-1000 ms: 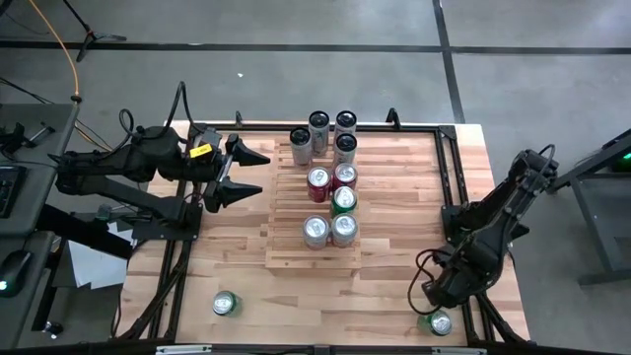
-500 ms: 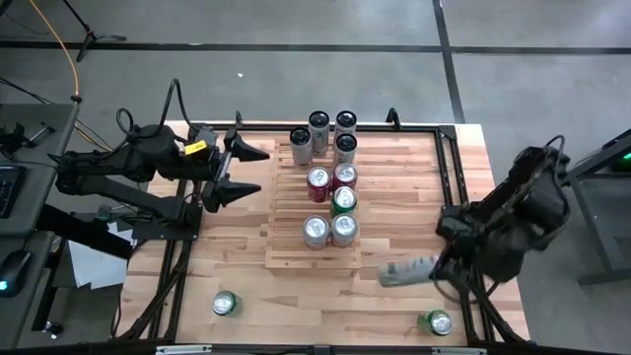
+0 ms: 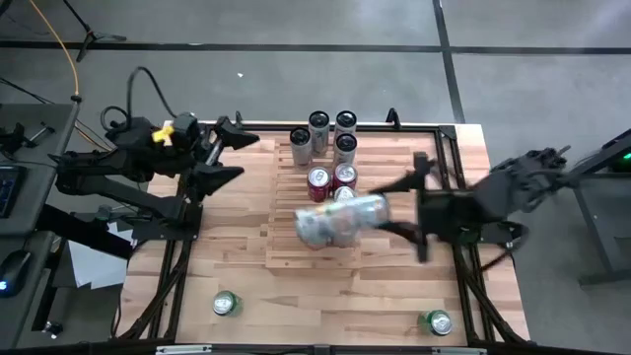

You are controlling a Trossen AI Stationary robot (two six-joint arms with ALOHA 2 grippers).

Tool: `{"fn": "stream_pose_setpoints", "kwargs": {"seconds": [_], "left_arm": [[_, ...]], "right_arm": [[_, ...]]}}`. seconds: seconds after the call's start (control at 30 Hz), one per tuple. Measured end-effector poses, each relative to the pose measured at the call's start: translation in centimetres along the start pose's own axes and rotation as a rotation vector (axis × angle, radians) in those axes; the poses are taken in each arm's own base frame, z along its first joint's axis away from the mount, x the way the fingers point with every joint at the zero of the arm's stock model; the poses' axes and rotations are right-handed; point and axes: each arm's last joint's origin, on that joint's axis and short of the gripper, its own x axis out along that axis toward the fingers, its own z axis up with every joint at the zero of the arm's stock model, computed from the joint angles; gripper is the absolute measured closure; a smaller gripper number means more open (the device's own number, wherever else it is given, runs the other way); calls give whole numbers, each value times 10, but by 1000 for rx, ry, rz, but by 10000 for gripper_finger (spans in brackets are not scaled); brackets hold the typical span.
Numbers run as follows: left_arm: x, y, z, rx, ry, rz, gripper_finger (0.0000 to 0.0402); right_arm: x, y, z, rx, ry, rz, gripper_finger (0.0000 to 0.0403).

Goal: Place canned beverage on shelf
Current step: Put the white pink can on the shelf

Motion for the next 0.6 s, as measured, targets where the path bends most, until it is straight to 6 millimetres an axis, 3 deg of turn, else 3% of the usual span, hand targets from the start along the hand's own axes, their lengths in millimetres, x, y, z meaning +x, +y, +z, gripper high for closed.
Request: {"fn": "stream_pose_setpoints", "kwargs": {"seconds": [0.1, 0.2, 0.37, 0.6], "left_arm": [[0, -2, 6, -23, -63, -21, 9], [0, -3, 8, -62, -79, -28, 9], [0, -2, 6, -80, -63, -23, 9], [0, 2, -1, -62, -6, 54, 9]], "right_arm": [[26, -6, -10, -282, 150, -146, 165], [47, -15, -20, -436, 273, -222, 165], [73, -16, -31, -523, 331, -195, 165], [73, -20, -27, -517, 287, -207, 165]]}}
